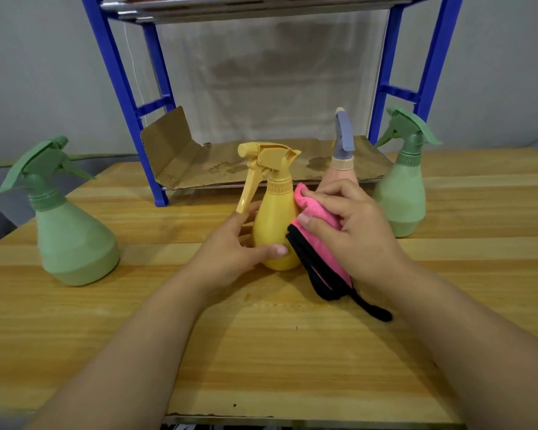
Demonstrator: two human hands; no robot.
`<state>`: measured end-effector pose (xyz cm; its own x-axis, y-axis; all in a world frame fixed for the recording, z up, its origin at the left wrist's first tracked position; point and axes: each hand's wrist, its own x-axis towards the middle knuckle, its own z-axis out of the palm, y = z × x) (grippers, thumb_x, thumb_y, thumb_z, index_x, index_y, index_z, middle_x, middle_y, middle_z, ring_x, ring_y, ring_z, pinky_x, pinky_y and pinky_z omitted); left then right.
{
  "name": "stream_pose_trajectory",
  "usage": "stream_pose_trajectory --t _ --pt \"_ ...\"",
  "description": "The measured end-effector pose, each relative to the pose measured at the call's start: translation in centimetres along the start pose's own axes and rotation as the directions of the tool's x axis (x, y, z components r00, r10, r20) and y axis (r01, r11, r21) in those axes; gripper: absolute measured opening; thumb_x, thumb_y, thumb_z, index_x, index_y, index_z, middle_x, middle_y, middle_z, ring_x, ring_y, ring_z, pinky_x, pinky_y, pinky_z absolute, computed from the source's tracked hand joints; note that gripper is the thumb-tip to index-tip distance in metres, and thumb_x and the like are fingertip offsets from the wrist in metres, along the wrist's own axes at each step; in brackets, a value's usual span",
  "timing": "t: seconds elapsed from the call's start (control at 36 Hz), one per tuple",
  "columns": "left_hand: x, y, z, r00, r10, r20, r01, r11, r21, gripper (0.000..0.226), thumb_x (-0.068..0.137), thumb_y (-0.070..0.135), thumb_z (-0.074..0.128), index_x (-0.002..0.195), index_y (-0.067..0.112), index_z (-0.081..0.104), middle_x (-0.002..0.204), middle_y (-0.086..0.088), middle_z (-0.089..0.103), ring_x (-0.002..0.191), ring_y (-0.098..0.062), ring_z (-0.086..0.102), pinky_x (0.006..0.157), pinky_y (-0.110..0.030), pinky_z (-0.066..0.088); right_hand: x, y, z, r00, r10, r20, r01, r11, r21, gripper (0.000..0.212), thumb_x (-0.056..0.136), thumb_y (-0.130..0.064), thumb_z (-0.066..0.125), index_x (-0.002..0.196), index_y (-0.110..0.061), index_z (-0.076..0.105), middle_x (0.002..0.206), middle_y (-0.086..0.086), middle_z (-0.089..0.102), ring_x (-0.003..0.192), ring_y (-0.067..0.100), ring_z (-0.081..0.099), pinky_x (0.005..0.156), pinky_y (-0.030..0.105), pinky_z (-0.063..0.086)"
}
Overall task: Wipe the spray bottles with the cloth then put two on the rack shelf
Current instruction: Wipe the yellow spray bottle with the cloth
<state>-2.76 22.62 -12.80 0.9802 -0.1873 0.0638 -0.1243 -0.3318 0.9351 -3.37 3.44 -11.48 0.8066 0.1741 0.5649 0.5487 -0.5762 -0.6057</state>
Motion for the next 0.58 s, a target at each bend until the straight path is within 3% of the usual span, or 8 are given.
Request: stream_pose_trajectory --t 0.11,0.25,0.33,0.39,0.47,0.53,0.58 --pt "0.1 0.1 0.0 1.000 0.026 0.004 -0.026 0.999 -0.046 0.073 0.066 0.031 0.081 0.127 0.041 0.041 0.114 0.024 0.049 0.103 0.001 0.050 0.074 -0.018 0.045 0.0 0.0 0.1 0.999 0.040 0.004 -0.040 0.999 0.014 0.039 0.089 -0.026 0.065 0.128 -0.019 0.061 0.111 -0.011 0.053 0.104 -0.003 0.048 0.087 0.000 0.034" --pt "-0.1 0.1 -0.4 0.999 0.022 0.030 -0.016 0.983 -0.182 0.065 0.064 0.034 0.082 0.119 0.041 0.048 0.122 0.009 0.054 0.104 -0.013 0.058 0.075 -0.028 0.052 -0.2 -0.2 0.1 0.999 0.017 -0.034 -0.014 0.996 0.086 0.039 0.088 -0.025 0.067 0.127 -0.023 0.062 0.112 -0.013 0.056 0.110 0.003 0.052 0.098 0.025 0.045" --pt "-0.3 0.4 -0.5 0.997 0.047 0.060 -0.028 0.958 -0.287 0.057 0.063 0.032 0.078 0.113 0.042 0.054 0.124 0.002 0.056 0.105 -0.019 0.063 0.087 -0.045 0.054 -0.2 -0.6 0.1 0.993 -0.072 -0.099 0.081 0.993 0.091 0.044 0.087 -0.021 0.067 0.130 -0.024 0.057 0.115 -0.018 0.057 0.112 -0.002 0.051 0.099 0.015 0.041" --pt "-0.6 0.6 -0.4 0.994 0.073 0.081 -0.038 0.930 -0.365 0.051 0.068 0.029 0.076 0.114 0.040 0.057 0.124 -0.002 0.058 0.105 -0.021 0.065 0.089 -0.049 0.053 -0.3 -1.0 0.3 0.980 -0.152 -0.126 0.159 0.986 0.044 0.047 0.089 -0.020 0.065 0.135 -0.020 0.054 0.122 -0.013 0.058 0.115 -0.007 0.050 0.099 0.006 0.035" --pt "-0.9 0.8 -0.4 0.989 0.117 0.093 -0.057 0.872 -0.487 0.049 0.075 0.024 0.071 0.121 0.033 0.057 0.122 -0.007 0.061 0.102 -0.025 0.066 0.082 -0.046 0.055 -0.7 -1.8 0.7 0.970 -0.213 -0.116 0.216 0.976 0.009 0.055 0.091 -0.029 0.058 0.142 -0.020 0.042 0.137 -0.013 0.048 0.131 -0.005 0.041 0.109 0.010 0.029" --pt "-1.0 0.9 -0.5 0.983 0.155 0.096 -0.083 0.852 -0.517 0.049 0.078 0.025 0.068 0.124 0.034 0.056 0.116 -0.003 0.066 0.098 -0.023 0.067 0.076 -0.040 0.056 -1.0 -2.2 0.9 0.975 -0.222 -0.029 0.222 0.975 -0.007 0.060 0.092 -0.036 0.054 0.147 -0.023 0.033 0.149 -0.015 0.035 0.143 0.001 0.026 0.117 0.019 0.022" --pt "-1.1 1.0 -0.6 0.979 0.179 0.095 -0.105 0.849 -0.519 0.046 0.078 0.029 0.066 0.122 0.038 0.056 0.111 0.002 0.069 0.095 -0.019 0.067 0.074 -0.036 0.056 -1.2 -2.3 1.1 0.975 -0.209 0.080 0.211 0.977 -0.022 0.063 0.094 -0.040 0.050 0.150 -0.027 0.025 0.157 -0.016 0.020 0.148 0.003 0.010 0.120 0.020 0.011"
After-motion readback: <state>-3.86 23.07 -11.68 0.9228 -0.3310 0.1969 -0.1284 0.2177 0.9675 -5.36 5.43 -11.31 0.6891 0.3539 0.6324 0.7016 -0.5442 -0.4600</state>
